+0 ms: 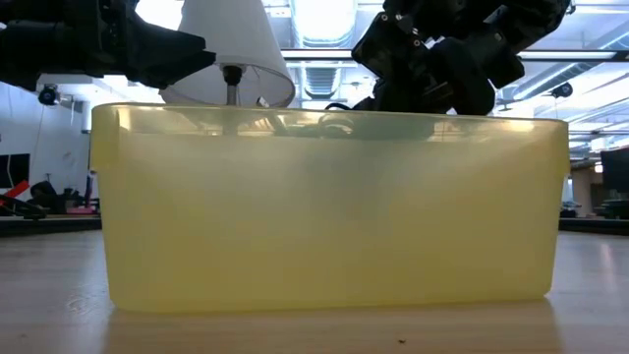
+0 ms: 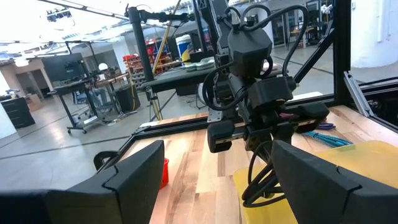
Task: Pick and place items into bin
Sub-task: Put the black charger cable into the yellow bin
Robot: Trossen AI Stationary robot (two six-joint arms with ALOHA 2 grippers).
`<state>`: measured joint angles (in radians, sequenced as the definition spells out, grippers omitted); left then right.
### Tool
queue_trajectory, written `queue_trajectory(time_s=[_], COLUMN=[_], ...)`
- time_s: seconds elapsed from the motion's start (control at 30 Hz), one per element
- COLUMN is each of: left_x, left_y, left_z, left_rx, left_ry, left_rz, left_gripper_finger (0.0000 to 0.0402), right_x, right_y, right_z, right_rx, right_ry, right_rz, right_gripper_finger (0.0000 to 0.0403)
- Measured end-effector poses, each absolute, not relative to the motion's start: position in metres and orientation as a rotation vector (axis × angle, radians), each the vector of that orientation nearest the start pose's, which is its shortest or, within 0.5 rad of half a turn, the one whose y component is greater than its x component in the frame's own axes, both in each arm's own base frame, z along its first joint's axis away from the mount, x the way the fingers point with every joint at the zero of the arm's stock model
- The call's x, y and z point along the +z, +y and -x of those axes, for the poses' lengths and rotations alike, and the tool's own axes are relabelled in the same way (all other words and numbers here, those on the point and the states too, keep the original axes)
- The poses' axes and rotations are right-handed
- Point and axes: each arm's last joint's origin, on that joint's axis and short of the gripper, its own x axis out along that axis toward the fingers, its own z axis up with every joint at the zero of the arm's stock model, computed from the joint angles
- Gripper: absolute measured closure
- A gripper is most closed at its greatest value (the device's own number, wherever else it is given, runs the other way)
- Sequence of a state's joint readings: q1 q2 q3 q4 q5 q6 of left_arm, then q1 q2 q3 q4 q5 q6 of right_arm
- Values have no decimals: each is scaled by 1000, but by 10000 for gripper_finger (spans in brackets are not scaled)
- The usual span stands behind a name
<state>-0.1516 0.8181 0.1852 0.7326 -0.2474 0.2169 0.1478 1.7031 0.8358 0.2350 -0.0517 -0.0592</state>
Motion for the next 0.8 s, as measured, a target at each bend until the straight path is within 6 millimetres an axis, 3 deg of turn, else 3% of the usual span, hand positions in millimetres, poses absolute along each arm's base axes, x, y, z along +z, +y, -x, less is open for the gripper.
queue_trajectory(time_s=[0.53, 0.8], left_x=[209, 209], left_y=[-18, -18], left_z=[-167, -167], left_rx=[106, 106], left_ry=[-88, -88], left_rz=[-197, -197], left_gripper_finger=[123, 123], right_x=[161, 169], right_y=[53, 54], right_z=[-334, -339], right_rx=[221, 224], right_ry=[607, 637], right_rz=[115, 119], right_gripper_finger=[386, 327])
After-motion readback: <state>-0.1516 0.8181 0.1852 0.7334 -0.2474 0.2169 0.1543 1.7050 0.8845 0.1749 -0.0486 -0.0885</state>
